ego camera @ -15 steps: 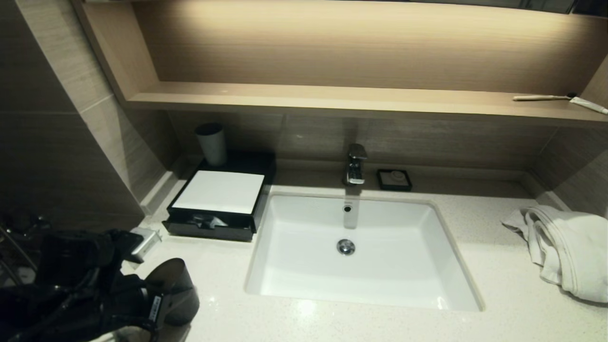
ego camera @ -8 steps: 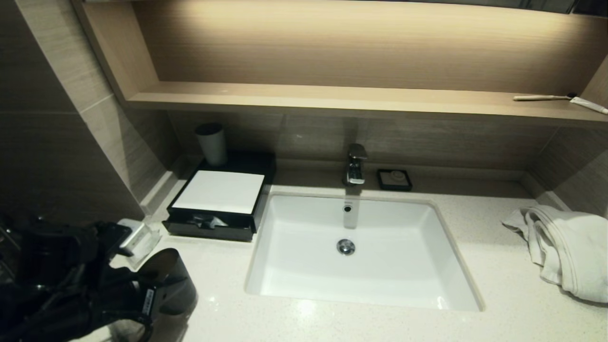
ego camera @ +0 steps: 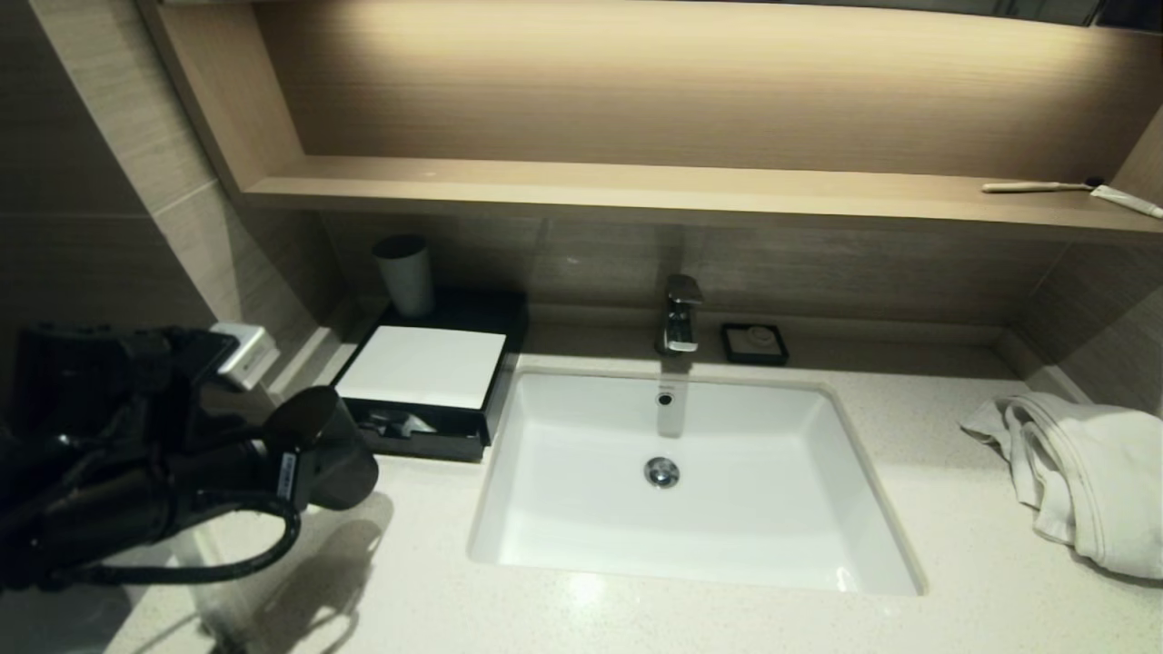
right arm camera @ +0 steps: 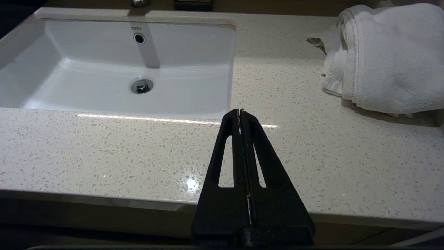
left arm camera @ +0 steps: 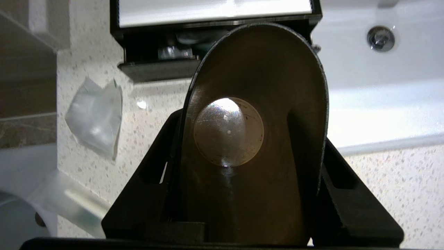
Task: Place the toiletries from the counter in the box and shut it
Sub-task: Pick up the cup, then place the cup on the storage box
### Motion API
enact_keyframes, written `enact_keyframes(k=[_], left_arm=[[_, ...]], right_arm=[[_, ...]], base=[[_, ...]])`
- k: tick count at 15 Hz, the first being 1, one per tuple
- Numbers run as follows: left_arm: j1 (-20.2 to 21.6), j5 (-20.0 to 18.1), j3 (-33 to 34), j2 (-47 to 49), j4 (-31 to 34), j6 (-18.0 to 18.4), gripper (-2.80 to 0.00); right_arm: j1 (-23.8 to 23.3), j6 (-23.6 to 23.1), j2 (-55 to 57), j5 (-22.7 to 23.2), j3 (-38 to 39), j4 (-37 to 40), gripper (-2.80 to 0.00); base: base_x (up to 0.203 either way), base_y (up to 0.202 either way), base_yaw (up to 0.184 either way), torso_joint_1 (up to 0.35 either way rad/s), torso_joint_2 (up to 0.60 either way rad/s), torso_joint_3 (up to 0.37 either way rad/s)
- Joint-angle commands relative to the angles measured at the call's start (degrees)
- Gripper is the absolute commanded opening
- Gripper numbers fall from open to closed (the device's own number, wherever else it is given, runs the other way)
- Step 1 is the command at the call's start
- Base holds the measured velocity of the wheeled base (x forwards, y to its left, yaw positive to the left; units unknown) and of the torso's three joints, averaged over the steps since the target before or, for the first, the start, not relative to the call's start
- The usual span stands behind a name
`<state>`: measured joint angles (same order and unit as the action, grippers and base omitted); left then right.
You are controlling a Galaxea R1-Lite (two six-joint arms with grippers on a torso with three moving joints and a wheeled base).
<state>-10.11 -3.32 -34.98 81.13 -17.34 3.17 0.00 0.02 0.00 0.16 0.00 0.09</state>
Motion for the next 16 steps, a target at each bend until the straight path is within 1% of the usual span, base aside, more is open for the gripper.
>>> enact_keyframes(k=[1,5,7,10,13,16], left_arm=[[0.7,0.1,-6.9,3.4,1.8,0.0,-2.80],[2.4,1.7,-20.9,14.4,5.8,0.0,-2.80],[2.7,2.1,-25.0,18.7,7.1,0.0,-2.80],[2.6,2.4,-27.6,21.2,7.6,0.0,-2.80],[2.6,2.4,-29.8,21.6,7.7,-1.5,-2.80],[2.5,2.4,-32.9,23.3,8.8,-1.6,-2.80]], right_arm=[[0.0,0.0,0.0,0.0,0.0,0.0,-2.80],[0.0,0.0,0.0,0.0,0.0,0.0,-2.80],[0.0,0.0,0.0,0.0,0.0,0.0,-2.80],[0.0,0.0,0.0,0.0,0.0,0.0,-2.80],[0.0,0.0,0.0,0.0,0.0,0.0,-2.80],[0.0,0.0,0.0,0.0,0.0,0.0,-2.80]], base=[[0.000,0.000,0.000,0.000,0.00,0.000],[0.000,0.000,0.000,0.000,0.00,0.000],[0.000,0.000,0.000,0.000,0.00,0.000],[0.000,0.000,0.000,0.000,0.00,0.000],[0.000,0.000,0.000,0.000,0.00,0.000],[0.000,0.000,0.000,0.000,0.00,0.000]])
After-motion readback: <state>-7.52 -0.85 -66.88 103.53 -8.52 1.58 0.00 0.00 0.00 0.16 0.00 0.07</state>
